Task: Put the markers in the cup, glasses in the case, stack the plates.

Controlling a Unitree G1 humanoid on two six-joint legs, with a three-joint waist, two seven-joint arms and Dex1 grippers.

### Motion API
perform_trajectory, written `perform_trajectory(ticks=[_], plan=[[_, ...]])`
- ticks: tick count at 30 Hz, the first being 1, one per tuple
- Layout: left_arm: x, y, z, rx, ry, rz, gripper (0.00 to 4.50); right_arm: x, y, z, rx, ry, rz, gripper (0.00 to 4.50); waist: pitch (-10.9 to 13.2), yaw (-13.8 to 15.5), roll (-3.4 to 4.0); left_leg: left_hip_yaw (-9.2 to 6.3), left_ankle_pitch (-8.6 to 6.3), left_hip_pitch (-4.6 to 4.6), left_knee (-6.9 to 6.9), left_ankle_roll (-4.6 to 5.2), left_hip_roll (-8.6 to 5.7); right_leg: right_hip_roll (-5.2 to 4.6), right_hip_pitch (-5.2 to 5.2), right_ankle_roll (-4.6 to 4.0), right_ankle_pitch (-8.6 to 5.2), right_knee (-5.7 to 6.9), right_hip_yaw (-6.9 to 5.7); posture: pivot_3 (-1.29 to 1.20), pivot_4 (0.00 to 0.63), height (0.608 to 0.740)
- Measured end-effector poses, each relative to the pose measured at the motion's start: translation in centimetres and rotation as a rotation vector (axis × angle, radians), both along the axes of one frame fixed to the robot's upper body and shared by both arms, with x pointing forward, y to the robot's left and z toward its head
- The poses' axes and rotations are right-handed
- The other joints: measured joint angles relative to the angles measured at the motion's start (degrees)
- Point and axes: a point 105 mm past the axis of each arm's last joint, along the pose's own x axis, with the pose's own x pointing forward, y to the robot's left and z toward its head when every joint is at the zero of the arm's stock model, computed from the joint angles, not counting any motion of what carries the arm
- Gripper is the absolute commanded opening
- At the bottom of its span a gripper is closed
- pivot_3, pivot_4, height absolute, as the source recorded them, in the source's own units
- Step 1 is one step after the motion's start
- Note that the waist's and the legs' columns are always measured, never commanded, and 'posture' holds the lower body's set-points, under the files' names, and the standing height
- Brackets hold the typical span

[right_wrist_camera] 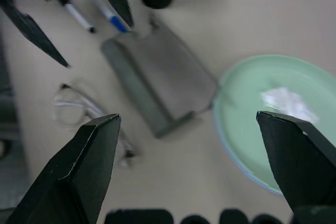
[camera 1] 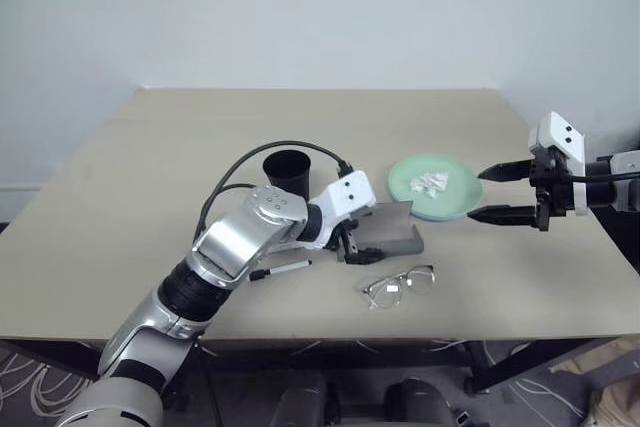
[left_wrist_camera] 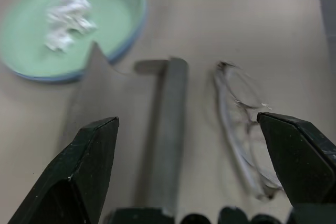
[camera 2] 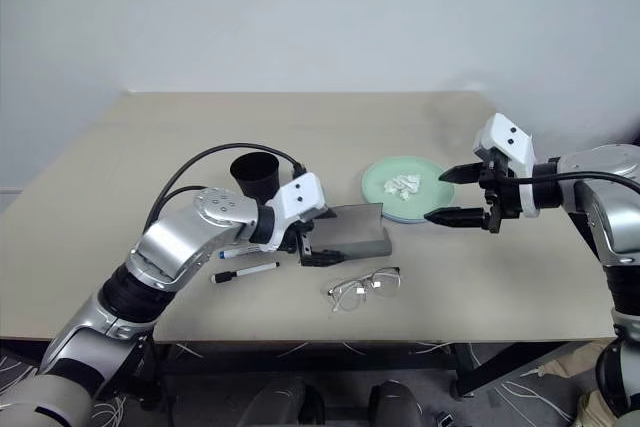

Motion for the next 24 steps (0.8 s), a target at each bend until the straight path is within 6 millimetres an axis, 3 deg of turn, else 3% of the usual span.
perform_trajectory(ticks=[4, 10, 17, 24], plan=[[-1.1, -1.2, -1.1, 0.078, 0.059, -0.036, 4.50, -0.9, 0.4, -0.3, 0.005, 0.025, 0.064, 4.48, 0.01, -0.07, 0.00, -0.11, -0.06, -0.02, -0.05, 0.00, 0.00, 0.05, 0.10, 0.05, 0.04, -0.27, -0.05, 0.00, 0.000, 0.704], [-2.0, -2.0, -2.6, 0.192, 0.087, -0.070, 4.50, -0.3, 1.7, -0.7, 0.046, -0.003, 0.081, 4.48, 0.04, -0.02, -0.05, -0.16, -0.07, -0.03, -0.07, -0.03, 0.02, 0.05, 0.14, 0.07, 0.05, -0.32, -0.07, 0.00, 0.000, 0.704], [-1.4, -2.8, -4.1, 0.261, 0.095, -0.045, 4.50, -0.1, 2.3, -1.2, 0.065, -0.012, 0.083, 4.48, 0.06, 0.00, -0.09, -0.21, -0.08, -0.06, -0.05, -0.02, 0.01, 0.04, 0.23, 0.13, 0.09, -0.49, -0.09, 0.00, 0.000, 0.704], [-0.8, -4.7, -3.6, 0.247, 0.078, -0.044, 4.50, -0.1, 2.6, -1.7, 0.072, -0.015, 0.090, 4.48, 0.07, -0.03, -0.10, -0.23, -0.08, -0.08, -0.05, -0.02, 0.01, 0.03, 0.22, 0.14, 0.10, -0.49, -0.09, 0.00, 0.000, 0.704]])
